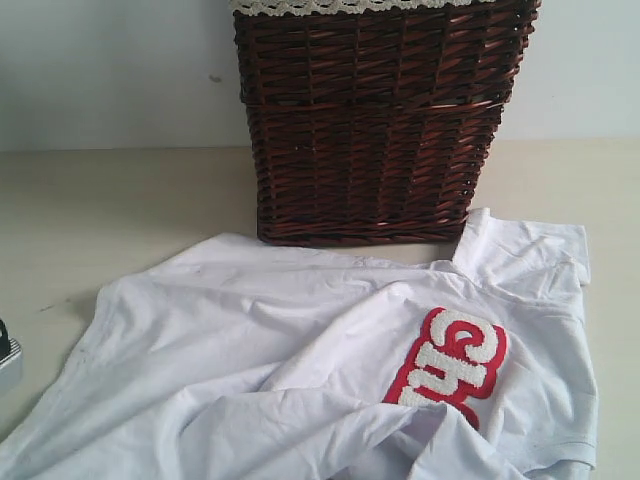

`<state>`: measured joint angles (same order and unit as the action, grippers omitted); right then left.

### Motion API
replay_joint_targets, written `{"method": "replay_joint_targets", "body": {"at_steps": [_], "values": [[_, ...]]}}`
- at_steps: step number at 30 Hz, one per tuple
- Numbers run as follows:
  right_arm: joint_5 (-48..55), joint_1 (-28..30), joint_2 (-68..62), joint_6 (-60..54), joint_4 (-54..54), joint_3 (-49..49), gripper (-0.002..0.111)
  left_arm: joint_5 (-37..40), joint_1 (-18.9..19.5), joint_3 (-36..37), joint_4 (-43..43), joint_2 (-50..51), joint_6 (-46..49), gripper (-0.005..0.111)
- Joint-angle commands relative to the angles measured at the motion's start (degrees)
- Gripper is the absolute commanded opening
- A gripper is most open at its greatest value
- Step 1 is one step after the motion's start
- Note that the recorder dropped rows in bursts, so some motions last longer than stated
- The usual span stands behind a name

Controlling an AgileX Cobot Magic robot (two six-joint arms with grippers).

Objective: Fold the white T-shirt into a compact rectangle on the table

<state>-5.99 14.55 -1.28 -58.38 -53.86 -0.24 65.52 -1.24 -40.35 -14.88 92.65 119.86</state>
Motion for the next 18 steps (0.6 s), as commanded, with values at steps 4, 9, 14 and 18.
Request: {"method": "replay_joint_targets", "body": {"at_steps": [4, 9, 14, 18], "values": [[0.08, -0.14, -0.14, -0.07, 0.29, 0.24, 0.0, 3.95, 0.14, 0.15, -3.08, 0.13, -0.17, 0.0], [0.08, -0.14, -0.14, -0.07, 0.29, 0.24, 0.0, -14.39, 0.0, 0.15, -20.5, 2.0, 0.34, 0.001], [0.08, -0.14, -0.14, -0.07, 0.29, 0.24, 0.0, -24.57, -0.23, 0.15, -26.51, 3.73, 0.34, 0.015], [0.08, -0.14, -0.14, -0.07, 0.29, 0.24, 0.0, -24.57, -0.23, 0.15, -23.11, 4.66, 0.05, 0.029]]}}
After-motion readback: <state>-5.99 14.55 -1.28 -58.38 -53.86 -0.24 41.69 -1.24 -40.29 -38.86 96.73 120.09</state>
